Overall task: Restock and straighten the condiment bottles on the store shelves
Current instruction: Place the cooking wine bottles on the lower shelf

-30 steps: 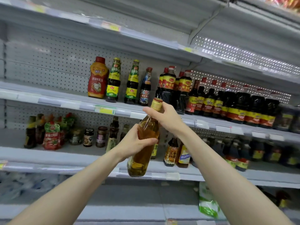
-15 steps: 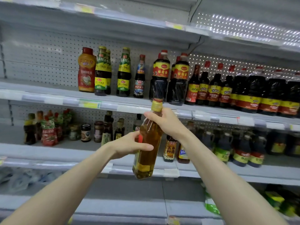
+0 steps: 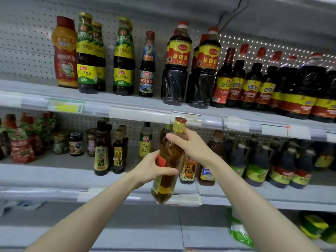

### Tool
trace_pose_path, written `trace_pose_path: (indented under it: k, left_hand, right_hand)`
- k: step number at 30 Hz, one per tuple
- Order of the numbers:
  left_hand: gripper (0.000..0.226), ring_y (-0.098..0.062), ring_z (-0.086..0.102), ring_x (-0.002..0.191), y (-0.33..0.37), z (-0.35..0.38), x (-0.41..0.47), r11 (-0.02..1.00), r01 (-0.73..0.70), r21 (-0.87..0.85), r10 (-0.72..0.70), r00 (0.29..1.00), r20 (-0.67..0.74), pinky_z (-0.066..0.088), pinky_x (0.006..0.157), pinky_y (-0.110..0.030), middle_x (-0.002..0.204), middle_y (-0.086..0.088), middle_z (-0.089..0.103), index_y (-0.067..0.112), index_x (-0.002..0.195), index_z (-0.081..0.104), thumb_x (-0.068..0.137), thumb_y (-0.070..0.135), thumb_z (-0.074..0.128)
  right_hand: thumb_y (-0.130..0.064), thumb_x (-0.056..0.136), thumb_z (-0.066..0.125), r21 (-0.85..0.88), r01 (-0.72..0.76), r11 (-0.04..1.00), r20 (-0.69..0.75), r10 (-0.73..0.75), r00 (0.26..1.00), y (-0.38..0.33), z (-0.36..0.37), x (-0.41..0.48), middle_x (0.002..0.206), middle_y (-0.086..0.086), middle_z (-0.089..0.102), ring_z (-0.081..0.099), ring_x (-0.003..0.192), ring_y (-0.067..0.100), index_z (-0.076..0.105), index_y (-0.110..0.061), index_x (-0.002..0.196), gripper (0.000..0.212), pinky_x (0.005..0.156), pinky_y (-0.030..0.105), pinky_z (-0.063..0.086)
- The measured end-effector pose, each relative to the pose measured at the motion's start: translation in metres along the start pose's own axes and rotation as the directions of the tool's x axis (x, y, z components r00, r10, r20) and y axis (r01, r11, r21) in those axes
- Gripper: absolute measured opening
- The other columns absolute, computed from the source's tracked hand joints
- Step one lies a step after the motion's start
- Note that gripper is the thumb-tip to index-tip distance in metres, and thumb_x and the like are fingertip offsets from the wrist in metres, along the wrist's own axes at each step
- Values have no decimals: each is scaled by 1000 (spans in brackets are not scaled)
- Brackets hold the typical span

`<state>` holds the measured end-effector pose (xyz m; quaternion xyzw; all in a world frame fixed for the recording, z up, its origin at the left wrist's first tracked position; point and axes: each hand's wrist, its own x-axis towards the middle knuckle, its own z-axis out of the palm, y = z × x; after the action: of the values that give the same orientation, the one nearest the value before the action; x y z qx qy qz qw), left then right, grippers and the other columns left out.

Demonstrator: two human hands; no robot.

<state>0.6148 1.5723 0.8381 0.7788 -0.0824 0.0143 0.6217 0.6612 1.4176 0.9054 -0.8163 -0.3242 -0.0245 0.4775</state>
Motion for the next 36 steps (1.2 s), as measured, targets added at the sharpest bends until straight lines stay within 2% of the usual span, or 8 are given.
trace_pose_path:
  k: [5, 11, 15, 20, 23, 27, 32, 36]
  left_hand:
    - [42, -5, 64, 98, -17, 9, 23, 999, -31, 18, 33, 994, -104, 51, 84, -24, 102, 11, 69, 27, 109, 60, 74, 23, 82]
    - [58, -4, 59, 105, -38, 15, 42, 998, -17, 59, 24, 993, -119, 48, 84, -19, 112, 13, 63, 28, 123, 51, 74, 25, 81]
    - [68, -10, 56, 109, -51, 4, 65, 997, 13, 82, -5, 995, -96, 48, 92, -28, 116, 8, 61, 22, 134, 47, 75, 23, 80]
    - [57, -11, 56, 108, -72, -6, 93, 994, 52, 98, -47, 997, -55, 50, 86, -30, 115, 6, 61, 21, 129, 50, 79, 24, 77]
    - [54, -17, 60, 108, -87, -10, 106, 991, 88, 97, -82, 994, -66, 53, 92, -39, 112, 0, 65, 16, 125, 55, 78, 27, 78]
    - [49, -20, 63, 106, -98, -12, 118, 986, 145, 81, -142, 989, -44, 54, 91, -42, 109, -6, 66, 13, 120, 57, 78, 28, 78]
    - [48, -21, 64, 106, -108, -13, 127, 983, 173, 65, -171, 985, -37, 54, 93, -44, 112, -10, 67, 10, 118, 59, 78, 28, 78]
    - [49, -20, 62, 108, -116, -11, 129, 982, 176, 67, -173, 984, -45, 53, 93, -40, 114, -8, 65, 10, 120, 56, 79, 28, 76]
  right_hand:
    - [-43, 88, 64, 26, -43, 999, 50, 42, 998, 31, 4, 10, 110, -9, 67, 61, 102, 5, 61, -24, 111, 31, 76, 21, 49]
    - [-31, 91, 64, 84, -5, 996, 27, 3, 1000, 59, 8, 17, 108, -5, 67, 62, 101, 7, 63, -18, 110, 23, 86, 25, 49]
    - [-34, 90, 64, 49, 19, 999, 7, -20, 1000, 79, 16, 34, 108, -4, 69, 64, 103, 11, 63, -20, 112, 26, 93, 38, 51]
    - [-37, 90, 65, 31, -8, 999, -4, 8, 1000, 104, 22, 56, 105, -4, 70, 66, 98, 9, 66, -17, 109, 28, 89, 33, 52]
    - [-39, 90, 64, 30, -40, 999, 30, 39, 999, 116, 25, 65, 106, -3, 71, 66, 99, 10, 66, -16, 112, 32, 90, 30, 51]
    - [-40, 90, 63, 36, -96, 995, 58, 94, 994, 127, 25, 74, 113, -11, 65, 60, 102, 1, 62, -23, 120, 35, 85, 18, 46]
    - [-52, 85, 64, -6, -160, 987, 48, 160, 986, 142, 28, 86, 127, -5, 62, 57, 116, 13, 57, -26, 129, 52, 102, 35, 46]
    - [-44, 89, 63, 41, -172, 984, 75, 169, 983, 147, 33, 88, 124, -7, 60, 56, 115, 11, 56, -25, 128, 45, 94, 25, 46]
